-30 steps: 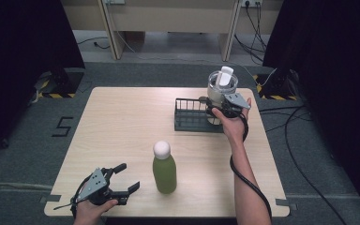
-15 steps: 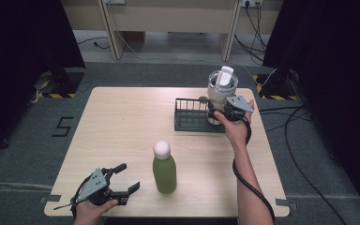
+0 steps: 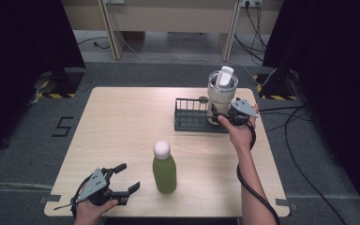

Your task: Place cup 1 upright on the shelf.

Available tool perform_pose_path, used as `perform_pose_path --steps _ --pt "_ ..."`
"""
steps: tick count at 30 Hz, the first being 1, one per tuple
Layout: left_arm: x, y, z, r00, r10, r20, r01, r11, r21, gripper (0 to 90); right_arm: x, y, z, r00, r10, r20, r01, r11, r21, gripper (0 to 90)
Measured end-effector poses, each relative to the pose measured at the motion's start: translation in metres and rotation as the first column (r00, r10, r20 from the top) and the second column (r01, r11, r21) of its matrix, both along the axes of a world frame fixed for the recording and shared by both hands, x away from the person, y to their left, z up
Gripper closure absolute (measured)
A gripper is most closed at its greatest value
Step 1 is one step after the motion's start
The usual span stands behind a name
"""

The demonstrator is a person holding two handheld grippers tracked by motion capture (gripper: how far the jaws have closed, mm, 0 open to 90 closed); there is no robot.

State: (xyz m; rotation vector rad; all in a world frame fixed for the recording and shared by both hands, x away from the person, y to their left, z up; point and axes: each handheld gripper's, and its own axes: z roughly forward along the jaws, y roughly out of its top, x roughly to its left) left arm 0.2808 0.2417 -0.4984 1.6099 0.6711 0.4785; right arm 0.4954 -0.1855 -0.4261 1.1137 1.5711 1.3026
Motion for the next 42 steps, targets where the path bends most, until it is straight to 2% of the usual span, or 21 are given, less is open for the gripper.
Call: perform_pose_path --steps 26,42 --pt "-0.001 -0.001 0.000 1.0000 0.002 0.007 -0.002 1.0000 0.003 14.2 -0.052 -0.022 -0.015 0.9998 -0.021 -0.004 0.021 0.9996 0.018 0.1" --pt "-0.001 -0.003 0.001 0.9999 0.006 0.010 -0.006 1.0000 0.001 14.1 -0.088 -0.035 -0.028 0.9994 -0.033 -0.014 0.033 0.9994 -0.004 0.1"
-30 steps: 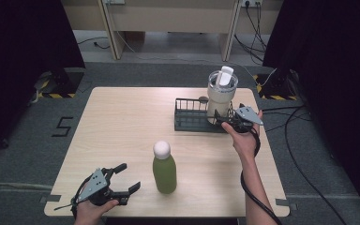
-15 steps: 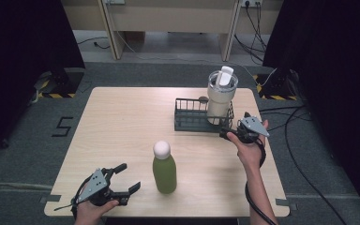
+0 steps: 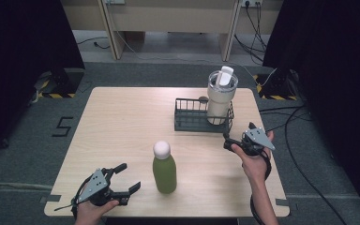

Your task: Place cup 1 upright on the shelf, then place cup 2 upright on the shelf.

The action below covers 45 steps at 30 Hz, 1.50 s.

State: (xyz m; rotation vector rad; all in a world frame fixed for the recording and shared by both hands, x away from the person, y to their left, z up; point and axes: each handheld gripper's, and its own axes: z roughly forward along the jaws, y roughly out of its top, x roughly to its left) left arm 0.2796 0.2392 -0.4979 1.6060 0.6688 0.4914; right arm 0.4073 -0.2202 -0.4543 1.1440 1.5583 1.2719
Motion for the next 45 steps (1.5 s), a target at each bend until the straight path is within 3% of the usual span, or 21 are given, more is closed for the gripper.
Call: perform_pose_path --steps 20,32,45 --pt "0.002 -0.003 0.001 1.0000 -0.006 0.002 0.006 1.0000 0.003 14.1 -0.034 -0.010 -0.021 0.9993 -0.010 -0.036 0.011 0.9996 0.024 0.1" --pt "0.003 -0.007 0.003 1.0000 -0.003 0.007 0.003 0.9997 -0.024 14.1 -0.038 -0.020 -0.017 0.9996 -0.018 -0.021 0.019 0.9993 0.034 0.1" --pt "-0.001 -0.013 0.007 0.9994 -0.028 0.022 0.028 0.9993 -0.026 14.0 -0.039 -0.026 -0.010 0.9992 -0.041 -0.004 0.041 0.9985 0.037 0.1"
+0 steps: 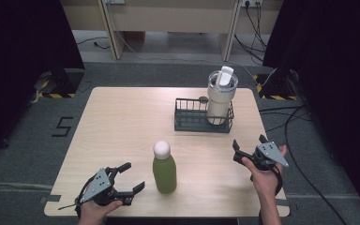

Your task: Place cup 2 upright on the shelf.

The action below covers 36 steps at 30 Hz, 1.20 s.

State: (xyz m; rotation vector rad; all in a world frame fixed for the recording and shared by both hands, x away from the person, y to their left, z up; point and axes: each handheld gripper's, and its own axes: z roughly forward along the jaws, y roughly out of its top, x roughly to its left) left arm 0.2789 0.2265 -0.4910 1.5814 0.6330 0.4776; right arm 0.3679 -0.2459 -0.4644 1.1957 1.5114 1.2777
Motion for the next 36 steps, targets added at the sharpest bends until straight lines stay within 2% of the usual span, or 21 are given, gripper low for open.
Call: perform_pose_path --steps 9,17,27,36 --pt "0.001 -0.004 0.001 0.9999 -0.011 -0.002 0.011 0.9999 0.003 14.0 0.003 -0.008 -0.005 0.9998 -0.003 -0.018 0.003 1.0000 -0.004 0.1" --pt "0.000 -0.004 0.003 0.9999 -0.014 -0.002 0.014 0.9998 -0.012 14.0 0.001 -0.008 -0.007 0.9994 -0.006 -0.034 0.006 0.9999 -0.010 0.1" --pt "0.000 -0.008 0.014 0.9989 -0.046 -0.005 0.046 0.9987 -0.023 13.9 0.001 -0.012 -0.008 0.9991 -0.024 -0.035 0.024 0.9997 -0.009 0.1" --pt "0.004 -0.017 0.023 0.9961 -0.087 0.011 0.088 0.9958 -0.028 13.8 0.001 -0.019 -0.010 0.9983 -0.043 -0.039 0.043 0.9991 -0.001 0.1"
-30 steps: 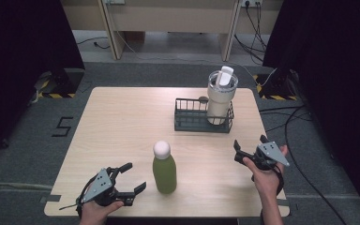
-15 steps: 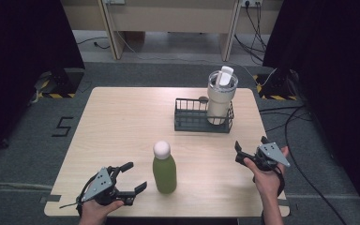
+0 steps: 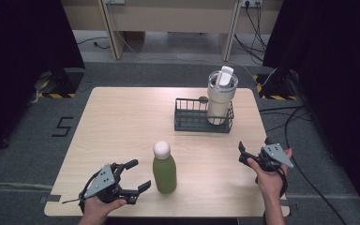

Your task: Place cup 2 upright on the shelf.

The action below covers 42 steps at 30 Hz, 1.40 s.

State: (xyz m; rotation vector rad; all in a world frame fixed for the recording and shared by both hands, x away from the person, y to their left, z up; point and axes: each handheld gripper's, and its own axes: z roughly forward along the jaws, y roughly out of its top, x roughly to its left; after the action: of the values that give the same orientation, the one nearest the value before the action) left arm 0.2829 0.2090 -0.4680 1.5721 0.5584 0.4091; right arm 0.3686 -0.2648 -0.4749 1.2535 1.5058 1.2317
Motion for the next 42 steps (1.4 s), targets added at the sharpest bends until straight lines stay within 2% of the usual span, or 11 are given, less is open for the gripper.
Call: perform_pose_path --steps 4,11,18,21,31,42 --pt "0.002 -0.006 0.003 0.9998 -0.019 0.003 0.019 0.9998 -0.008 13.7 0.000 0.000 0.000 1.0000 0.000 -0.003 0.000 1.0000 0.005 0.1" --pt "0.007 -0.019 0.003 0.9987 -0.051 0.001 0.051 0.9987 0.004 13.4 0.000 0.001 0.001 1.0000 0.005 -0.003 -0.005 1.0000 0.007 0.1" --pt "0.016 -0.032 0.000 0.9966 -0.077 -0.028 0.077 0.9970 -0.004 12.8 0.001 0.001 0.000 0.9999 0.009 -0.010 -0.009 0.9999 0.007 0.1" --pt "0.019 -0.037 -0.001 0.9959 -0.084 -0.033 0.085 0.9964 0.006 12.7 0.001 0.001 -0.001 0.9999 0.008 -0.014 -0.007 0.9999 0.008 0.1" --pt "0.030 -0.050 -0.006 0.9946 -0.092 -0.048 0.093 0.9953 0.027 11.6 0.002 0.000 -0.002 0.9998 0.008 -0.021 -0.007 0.9999 0.009 0.1" --pt "0.036 -0.058 -0.009 0.9946 -0.091 -0.051 0.091 0.9957 0.014 12.3 0.003 0.001 -0.004 0.9996 0.012 -0.027 -0.012 0.9999 0.010 0.2"
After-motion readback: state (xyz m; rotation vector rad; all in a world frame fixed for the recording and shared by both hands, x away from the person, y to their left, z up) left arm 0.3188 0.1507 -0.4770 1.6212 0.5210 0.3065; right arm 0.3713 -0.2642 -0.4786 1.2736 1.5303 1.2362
